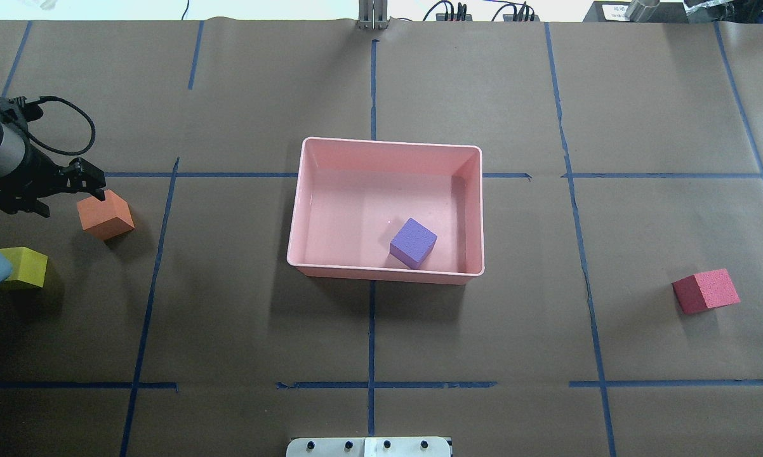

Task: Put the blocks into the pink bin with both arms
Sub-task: 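Withdraw the right gripper while the left gripper reaches down and grasps the orange cube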

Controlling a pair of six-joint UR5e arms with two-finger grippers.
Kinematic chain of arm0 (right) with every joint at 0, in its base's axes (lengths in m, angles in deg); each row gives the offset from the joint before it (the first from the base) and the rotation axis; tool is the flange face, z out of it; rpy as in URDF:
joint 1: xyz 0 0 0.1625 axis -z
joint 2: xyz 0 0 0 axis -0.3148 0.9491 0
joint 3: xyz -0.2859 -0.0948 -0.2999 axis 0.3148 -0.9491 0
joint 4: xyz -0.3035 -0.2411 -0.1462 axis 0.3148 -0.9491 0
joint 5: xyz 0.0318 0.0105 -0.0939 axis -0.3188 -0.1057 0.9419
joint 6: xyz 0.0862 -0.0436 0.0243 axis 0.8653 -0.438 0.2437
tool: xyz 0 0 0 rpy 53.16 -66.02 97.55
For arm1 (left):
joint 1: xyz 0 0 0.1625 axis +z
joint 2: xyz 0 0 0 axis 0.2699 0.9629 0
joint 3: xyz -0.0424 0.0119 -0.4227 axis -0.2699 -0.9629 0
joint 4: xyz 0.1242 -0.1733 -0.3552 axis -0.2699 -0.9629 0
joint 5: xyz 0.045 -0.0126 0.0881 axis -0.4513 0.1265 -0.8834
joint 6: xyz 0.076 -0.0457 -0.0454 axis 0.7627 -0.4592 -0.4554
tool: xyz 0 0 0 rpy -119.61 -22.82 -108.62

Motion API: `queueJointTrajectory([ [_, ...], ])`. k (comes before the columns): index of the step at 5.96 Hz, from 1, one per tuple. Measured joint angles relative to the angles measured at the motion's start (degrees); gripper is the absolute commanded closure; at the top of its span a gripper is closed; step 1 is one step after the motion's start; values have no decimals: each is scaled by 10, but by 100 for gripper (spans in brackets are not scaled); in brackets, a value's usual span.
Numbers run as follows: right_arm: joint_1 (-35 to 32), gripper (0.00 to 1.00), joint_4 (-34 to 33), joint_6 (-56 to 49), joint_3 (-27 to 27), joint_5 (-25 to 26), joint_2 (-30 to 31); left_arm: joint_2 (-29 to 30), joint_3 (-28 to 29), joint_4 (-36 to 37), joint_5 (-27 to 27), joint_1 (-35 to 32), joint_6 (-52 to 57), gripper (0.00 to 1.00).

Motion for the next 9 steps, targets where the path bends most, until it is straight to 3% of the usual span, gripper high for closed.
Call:
queueJointTrajectory([
  [4,0,0,1,0,1,1,2,23,68,-39,-1,24,0,0],
  [6,0,0,1,-1,4,2,4,24,87,-44,-2,35,1,7],
  [7,0,0,1,-2,4,2,4,25,93,-46,-2,44,3,21],
  [8,0,0,1,-2,5,3,6,27,96,-47,-2,51,4,60],
  [9,0,0,2,-2,5,3,7,28,94,-51,-2,54,5,74],
])
